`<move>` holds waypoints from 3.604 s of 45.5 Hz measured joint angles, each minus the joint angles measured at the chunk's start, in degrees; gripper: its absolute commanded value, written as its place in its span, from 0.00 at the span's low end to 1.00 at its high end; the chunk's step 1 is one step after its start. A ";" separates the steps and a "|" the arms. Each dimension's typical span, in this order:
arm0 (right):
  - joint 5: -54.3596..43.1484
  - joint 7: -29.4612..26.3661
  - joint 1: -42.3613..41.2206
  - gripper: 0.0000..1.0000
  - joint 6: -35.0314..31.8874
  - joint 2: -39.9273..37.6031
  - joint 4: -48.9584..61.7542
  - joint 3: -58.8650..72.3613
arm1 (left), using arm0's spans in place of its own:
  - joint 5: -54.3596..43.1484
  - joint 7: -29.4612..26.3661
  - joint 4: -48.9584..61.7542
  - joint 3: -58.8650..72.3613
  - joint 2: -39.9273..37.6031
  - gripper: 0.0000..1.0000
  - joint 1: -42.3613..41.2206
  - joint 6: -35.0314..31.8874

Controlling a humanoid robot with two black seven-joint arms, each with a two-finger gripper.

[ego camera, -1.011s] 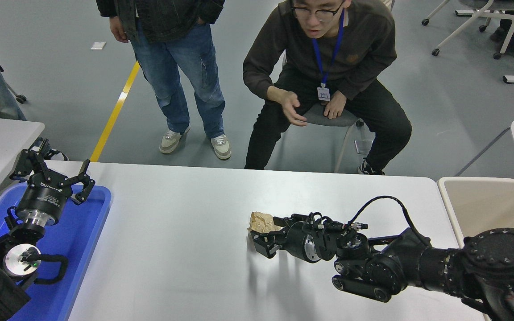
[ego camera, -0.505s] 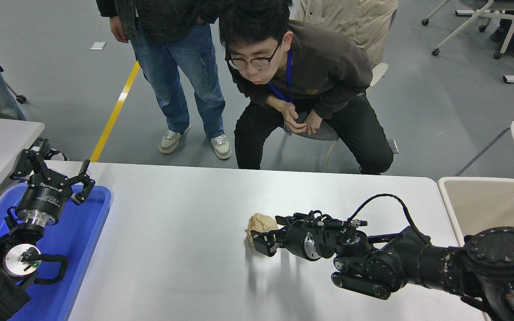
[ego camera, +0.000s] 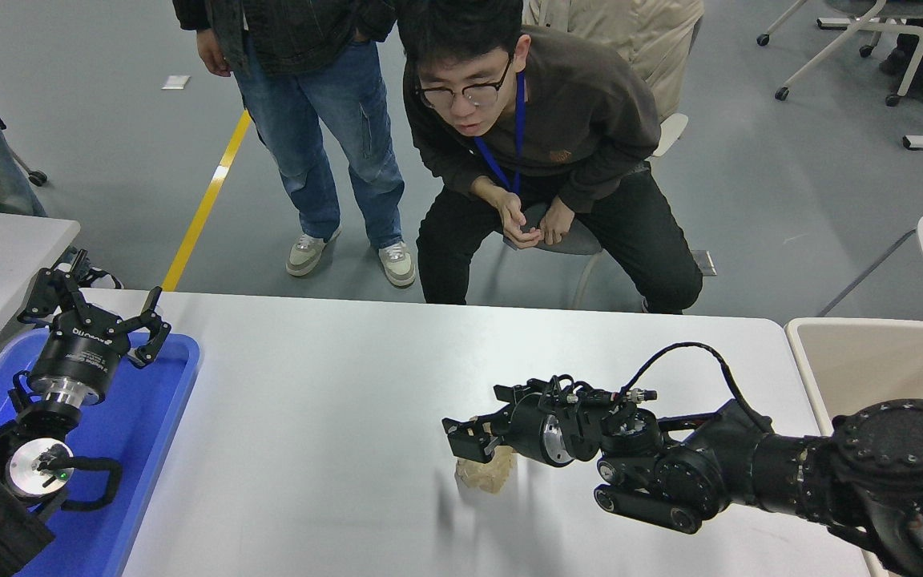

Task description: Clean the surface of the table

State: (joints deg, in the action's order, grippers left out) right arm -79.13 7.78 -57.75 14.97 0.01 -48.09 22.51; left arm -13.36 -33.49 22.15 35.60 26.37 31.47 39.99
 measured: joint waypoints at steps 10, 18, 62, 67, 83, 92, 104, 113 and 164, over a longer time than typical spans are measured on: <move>-0.04 1.22 0.78 0.99 -0.03 -0.01 -0.86 1.71 | 0.00 0.00 0.00 0.00 0.00 1.00 0.00 0.00; -0.39 1.64 2.35 0.99 0.53 -0.02 0.97 2.74 | 0.00 0.00 0.00 0.00 0.00 1.00 0.00 0.00; 7.29 11.02 -1.36 0.00 11.28 -0.01 3.98 13.41 | 0.00 0.00 0.00 0.00 0.00 1.00 0.00 0.00; 10.71 11.62 -4.27 0.00 11.29 0.00 1.22 12.60 | 0.00 0.00 0.00 0.00 0.00 1.00 0.00 0.00; 19.11 12.34 -15.59 0.00 8.41 -1.37 -11.87 7.88 | 0.00 0.00 0.00 0.00 0.00 1.00 -0.01 0.00; 20.58 12.41 -20.03 0.00 5.57 -6.53 -17.07 3.08 | 0.00 0.00 0.00 0.00 0.00 1.00 -0.01 0.00; 23.84 12.42 -23.07 0.00 1.62 -15.56 -21.30 -4.26 | -0.01 0.00 0.00 0.00 0.00 1.00 0.00 0.00; 25.87 12.43 -23.20 0.00 0.59 -21.85 -23.29 -9.13 | 0.00 0.00 0.00 0.00 0.00 1.00 0.00 0.00; 37.44 18.85 1.86 0.00 -0.22 -51.19 -20.50 -34.12 | 0.00 0.00 0.00 0.00 0.00 1.00 0.00 0.00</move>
State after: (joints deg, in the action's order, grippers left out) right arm -41.68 26.63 -55.89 14.75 -51.18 -68.58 -11.61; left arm -13.36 -33.49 22.15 35.60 26.37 31.47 39.99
